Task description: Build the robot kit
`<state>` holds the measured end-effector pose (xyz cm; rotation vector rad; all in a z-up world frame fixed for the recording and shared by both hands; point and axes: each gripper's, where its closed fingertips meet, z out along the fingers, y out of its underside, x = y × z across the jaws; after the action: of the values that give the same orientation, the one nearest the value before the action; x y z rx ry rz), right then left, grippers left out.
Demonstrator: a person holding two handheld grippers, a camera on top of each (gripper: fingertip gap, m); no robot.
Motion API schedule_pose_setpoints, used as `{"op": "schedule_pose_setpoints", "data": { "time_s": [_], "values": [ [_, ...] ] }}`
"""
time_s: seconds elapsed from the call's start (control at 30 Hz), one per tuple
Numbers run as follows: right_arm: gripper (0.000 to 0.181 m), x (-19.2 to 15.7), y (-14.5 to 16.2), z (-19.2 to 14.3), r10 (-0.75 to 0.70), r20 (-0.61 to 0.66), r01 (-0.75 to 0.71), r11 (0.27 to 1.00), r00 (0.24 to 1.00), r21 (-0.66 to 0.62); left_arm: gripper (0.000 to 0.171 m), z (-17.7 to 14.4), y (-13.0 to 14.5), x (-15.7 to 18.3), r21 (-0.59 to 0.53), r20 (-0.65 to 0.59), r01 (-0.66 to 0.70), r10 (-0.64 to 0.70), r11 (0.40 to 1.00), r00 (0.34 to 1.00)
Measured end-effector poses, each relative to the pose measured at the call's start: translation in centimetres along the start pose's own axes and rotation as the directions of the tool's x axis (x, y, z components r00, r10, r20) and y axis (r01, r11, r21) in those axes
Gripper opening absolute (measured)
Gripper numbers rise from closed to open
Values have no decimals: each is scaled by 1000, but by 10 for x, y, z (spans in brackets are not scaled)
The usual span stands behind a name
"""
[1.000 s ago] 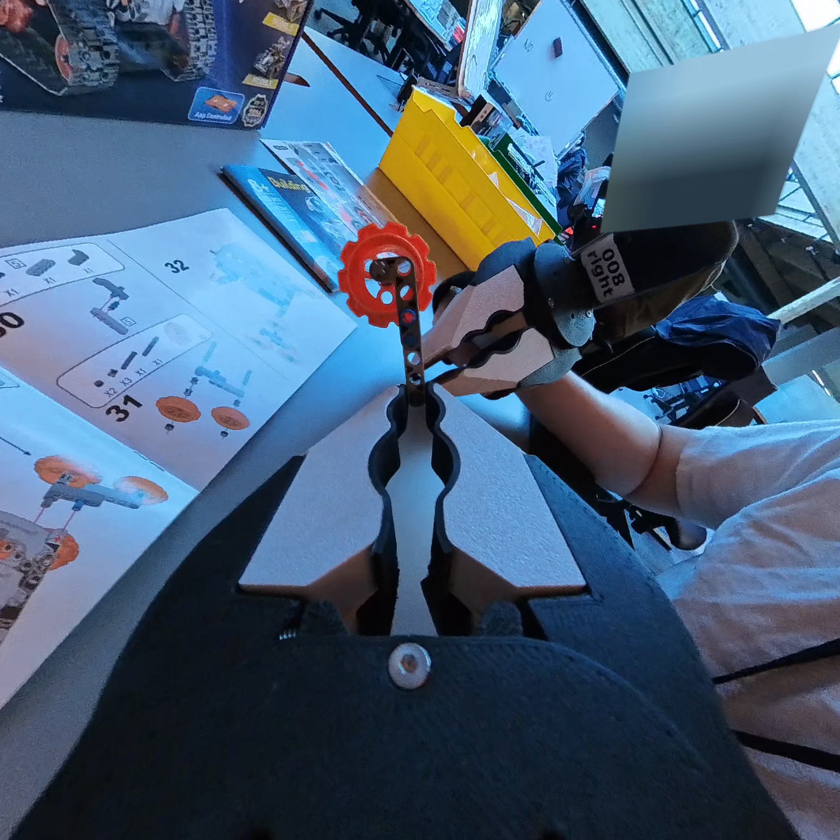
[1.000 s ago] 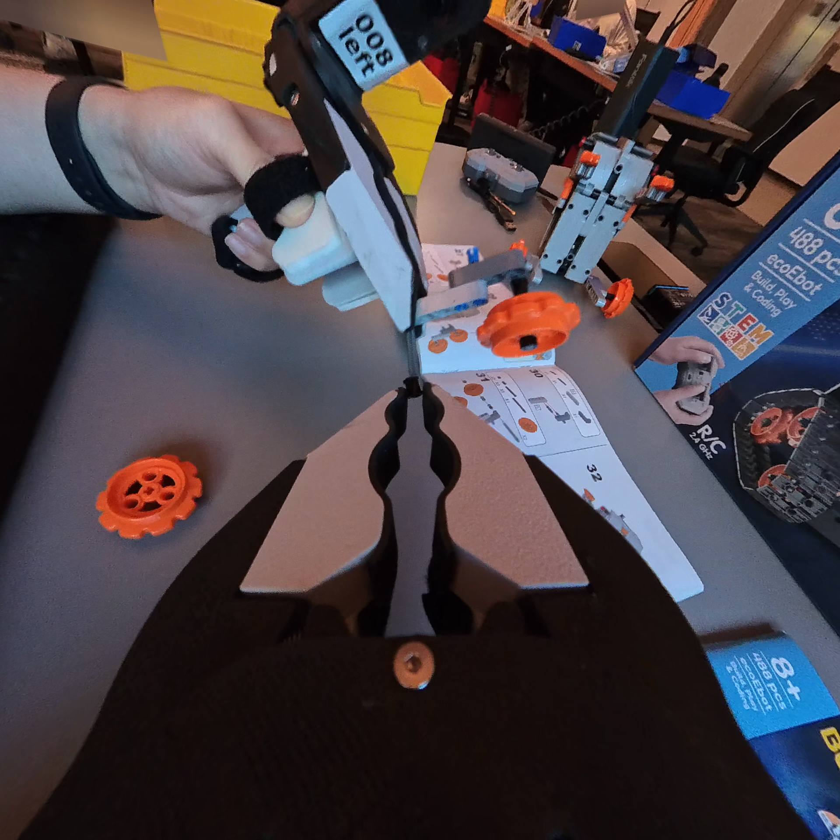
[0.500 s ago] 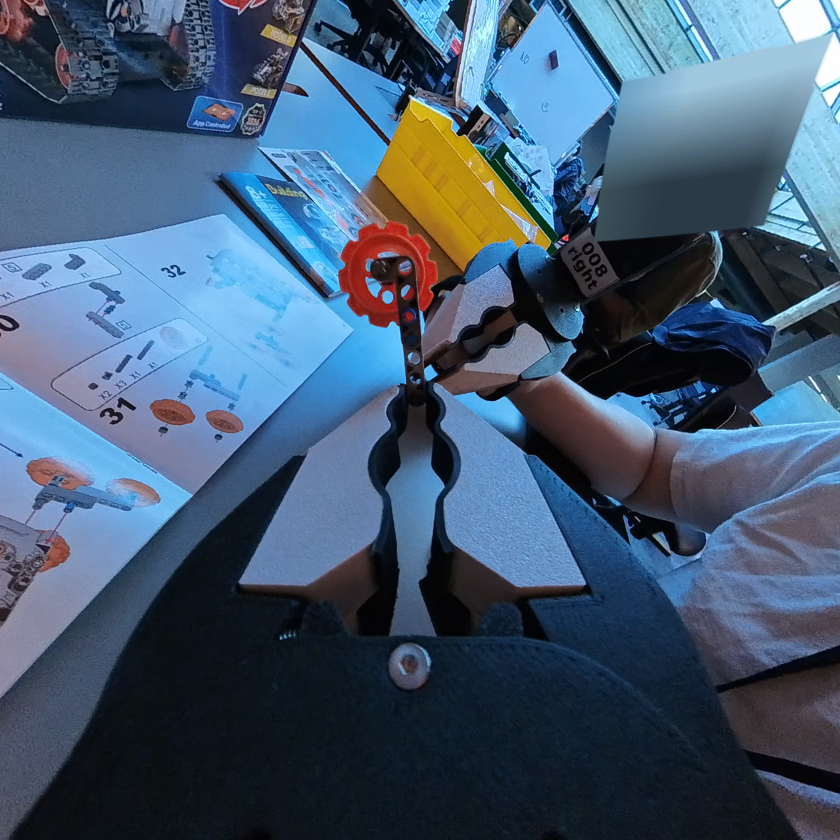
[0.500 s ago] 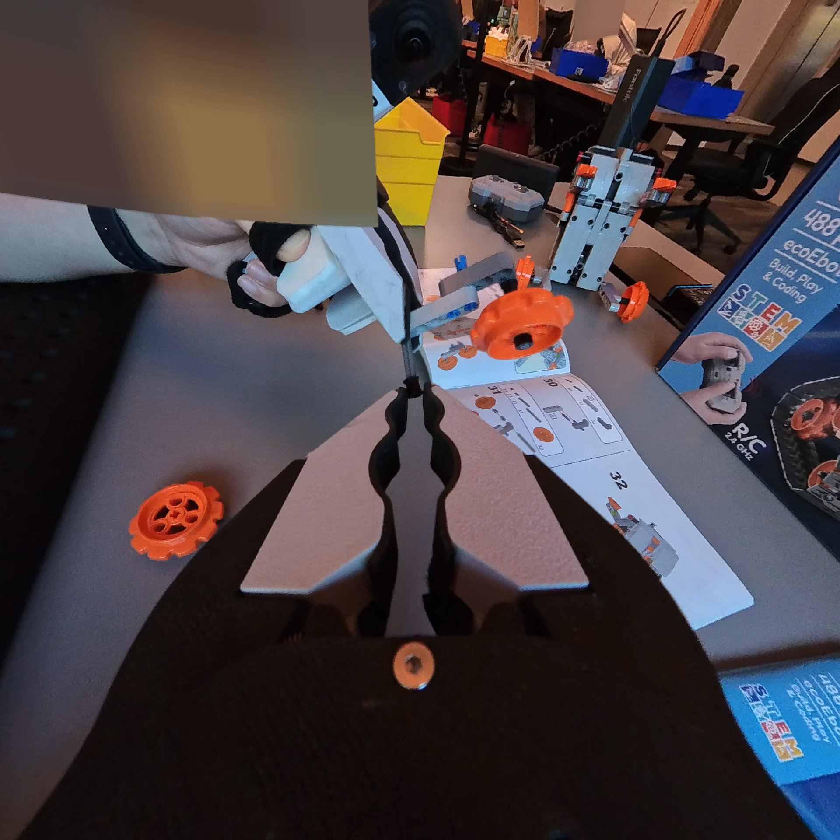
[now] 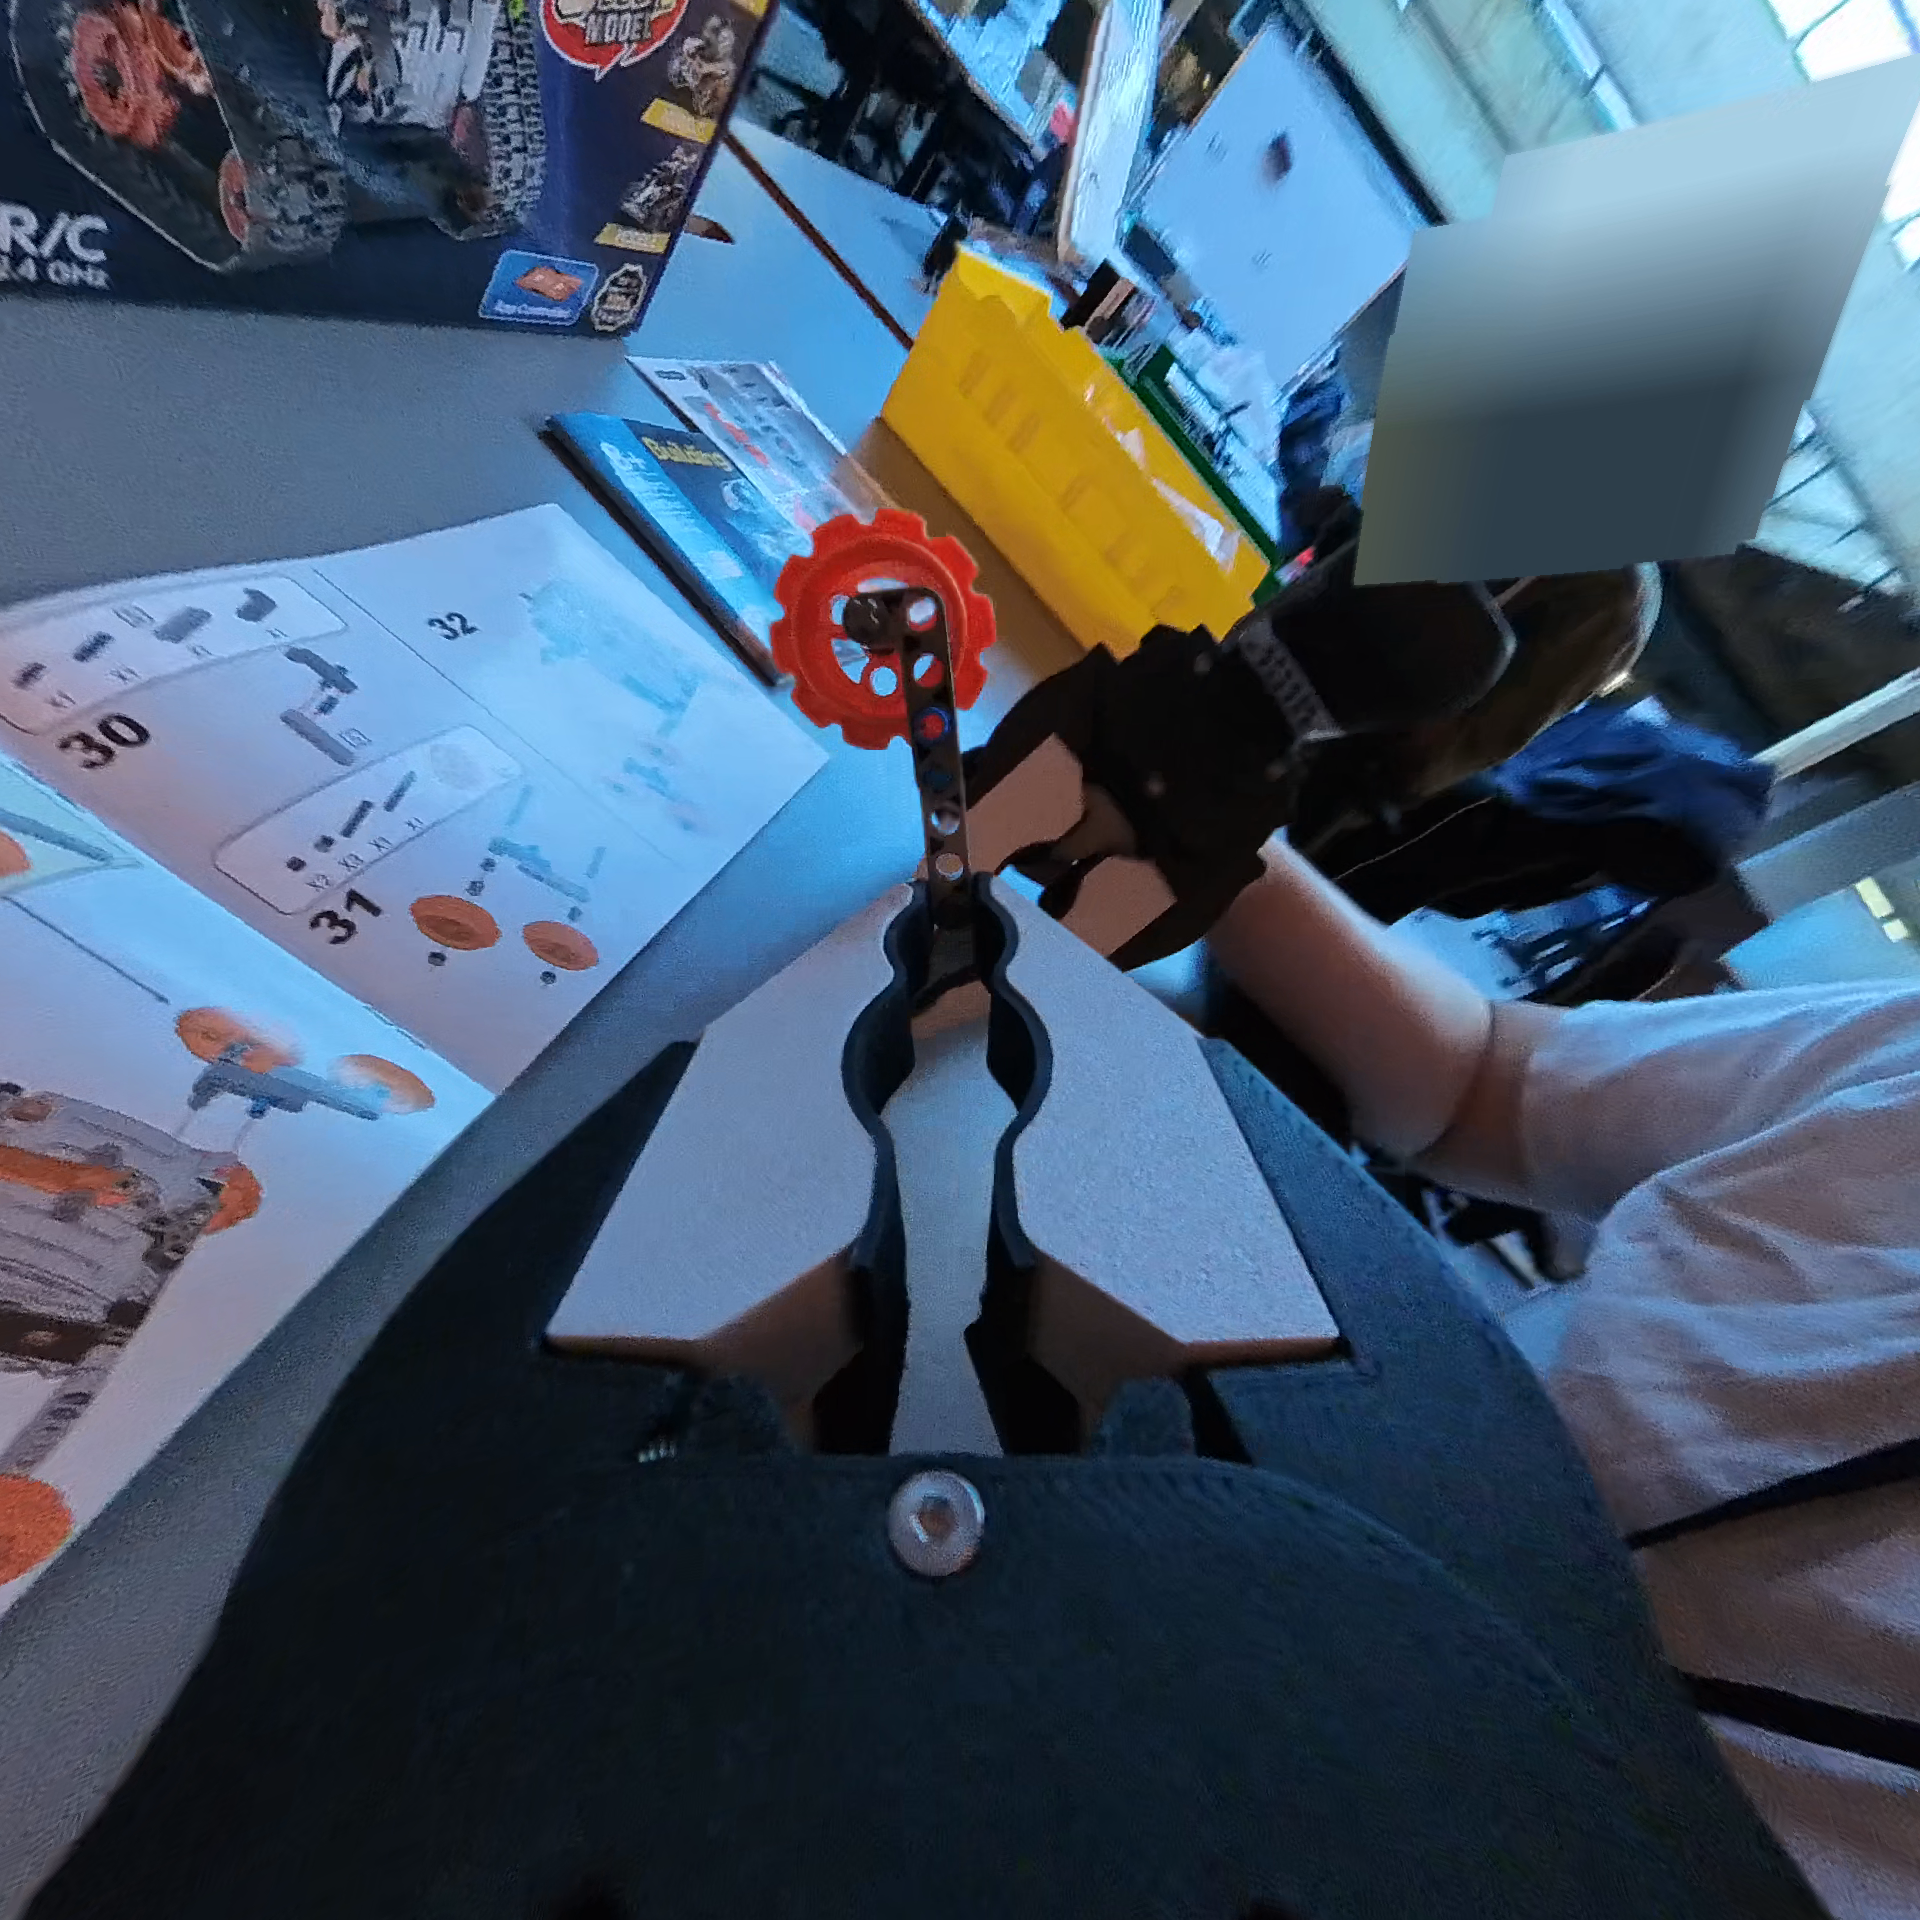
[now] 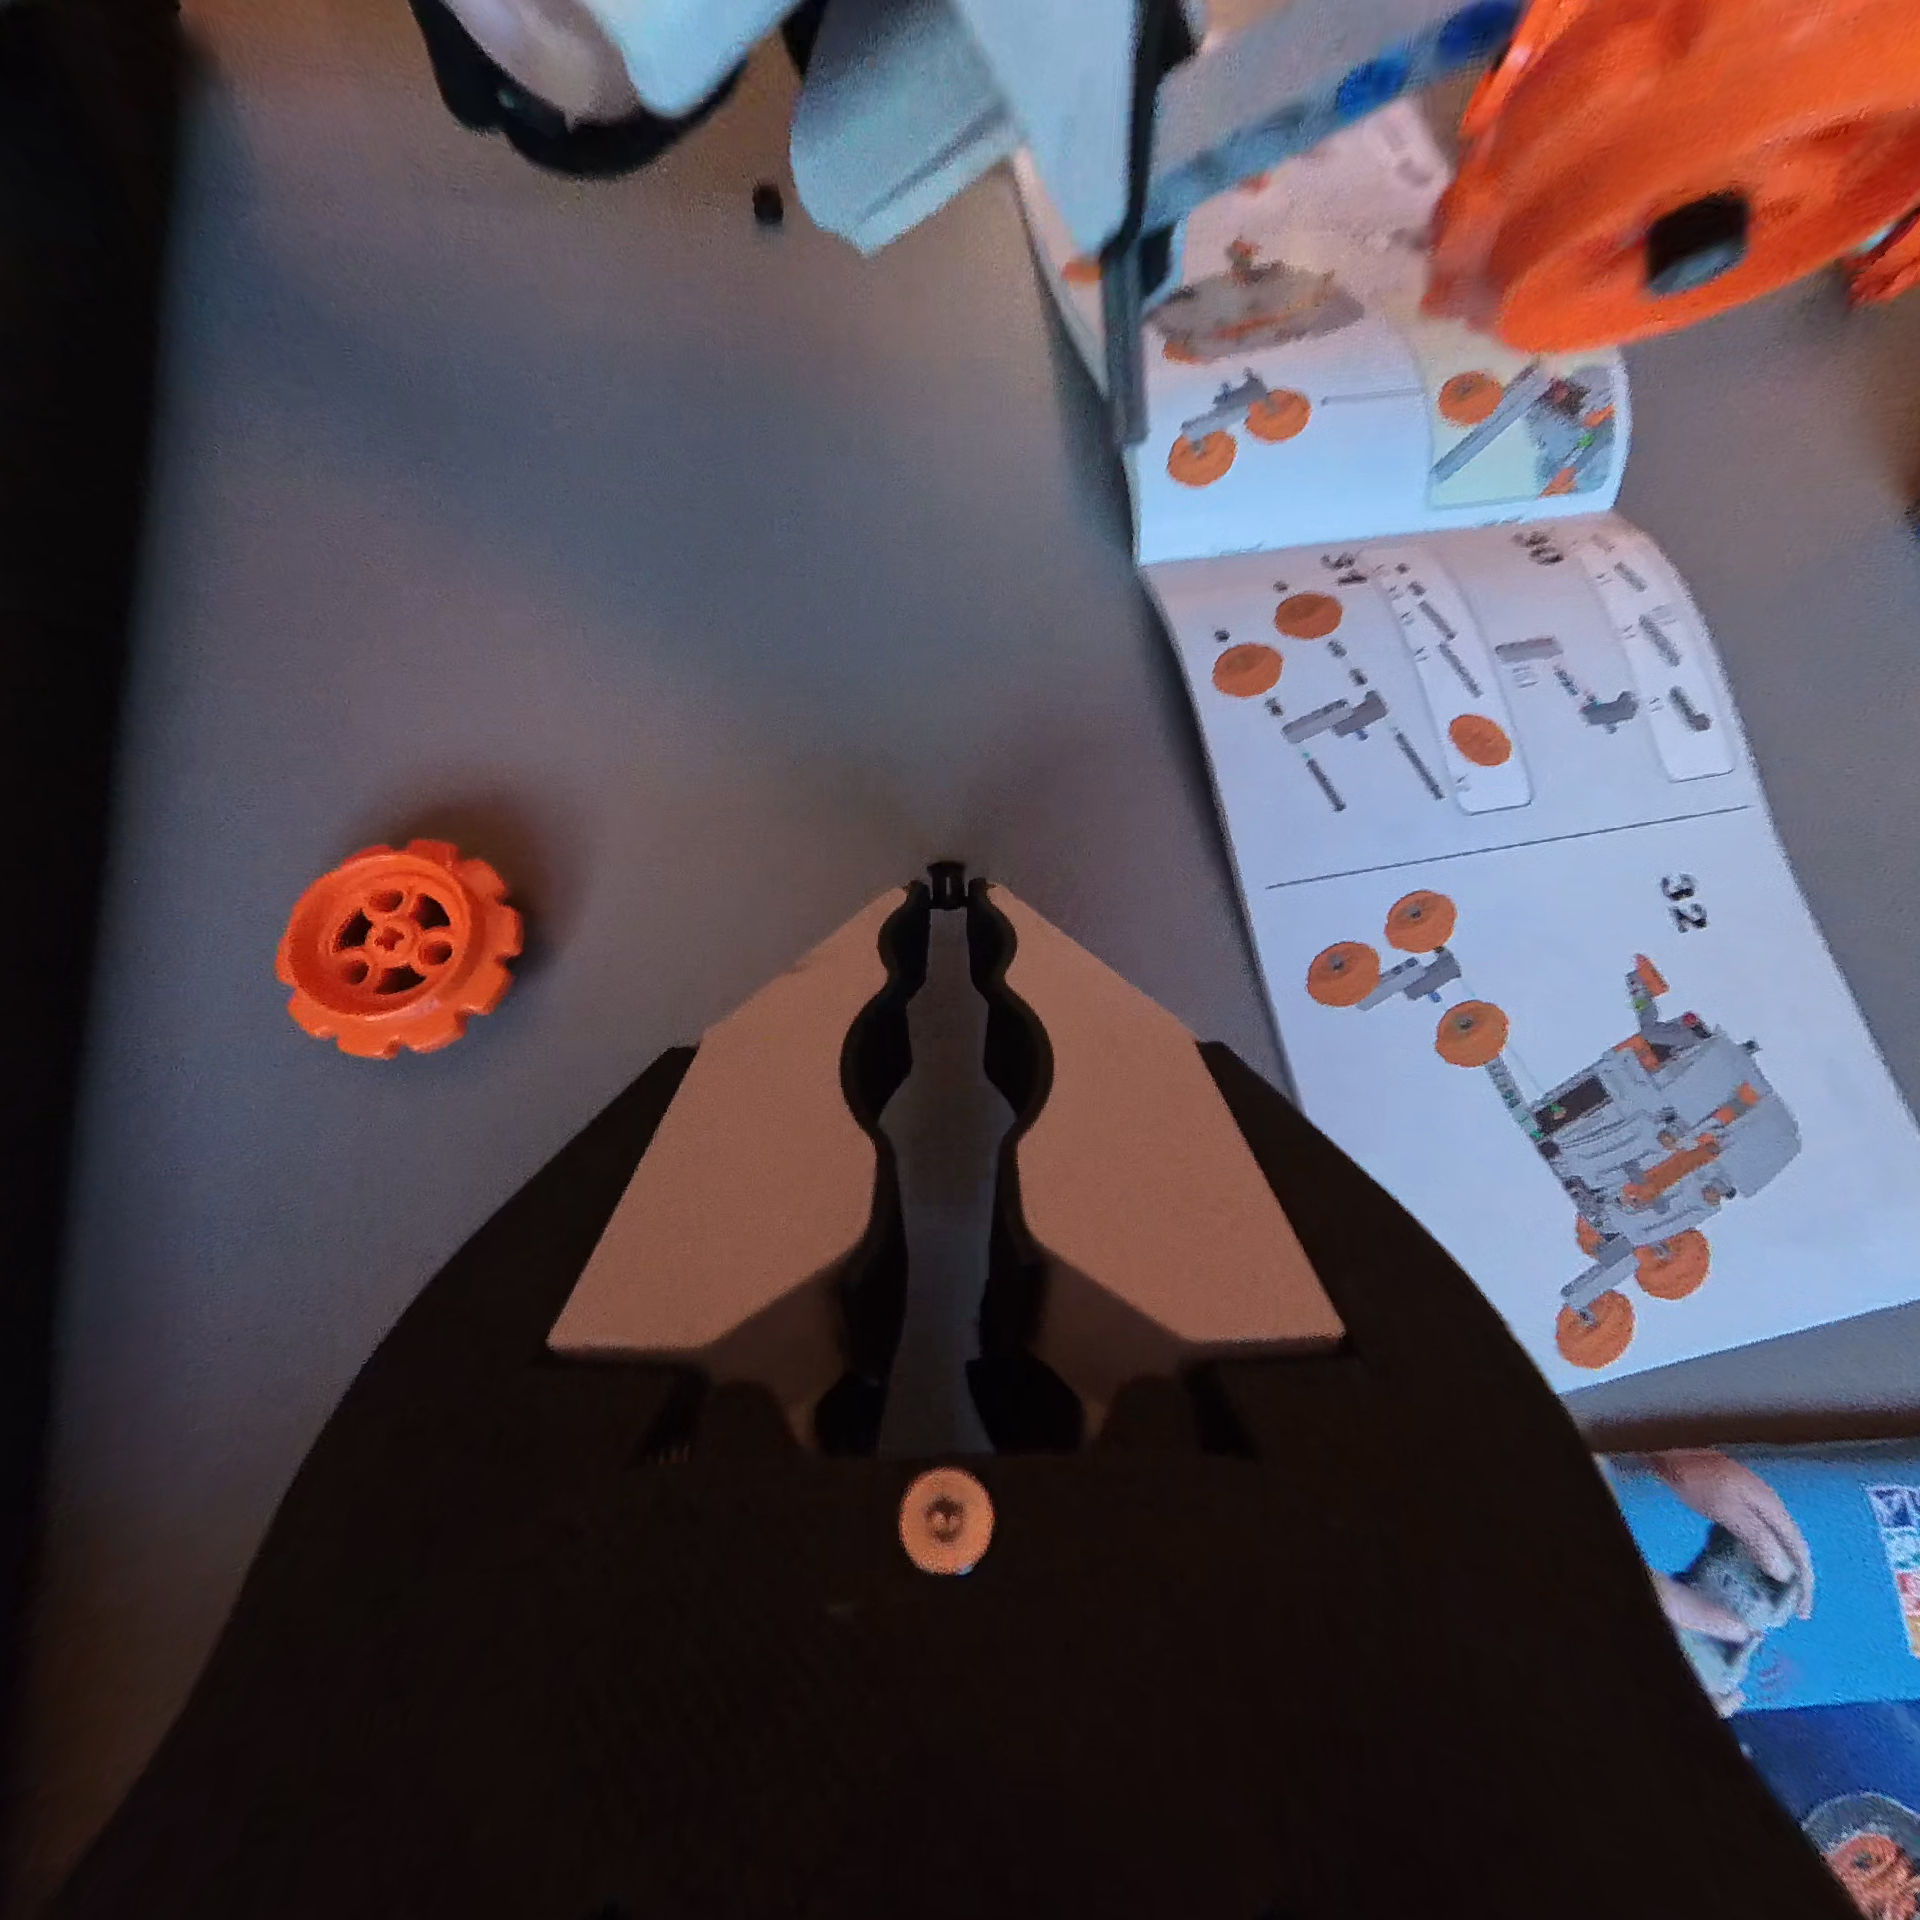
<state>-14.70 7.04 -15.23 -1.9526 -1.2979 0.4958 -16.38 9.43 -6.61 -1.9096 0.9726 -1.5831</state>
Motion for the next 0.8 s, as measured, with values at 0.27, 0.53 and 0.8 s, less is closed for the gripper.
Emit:
{"op": "schedule_pose_setpoints", "data": {
  "time_s": [0.27,0.53,0.8],
  "values": [
    [25,17,-65,-47,-45,-197,115,926,979,359,4,7,8,2,-26,-7,33,-34,999,999],
    [6,8,-67,-40,-101,-202,164,931,974,327,4,17,11,16,-16,-106,97,-98,995,990],
    [2,4,-71,-58,-142,-206,212,904,968,372,5,19,5,33,19,-98,-156,157,988,983]
  ]
}}
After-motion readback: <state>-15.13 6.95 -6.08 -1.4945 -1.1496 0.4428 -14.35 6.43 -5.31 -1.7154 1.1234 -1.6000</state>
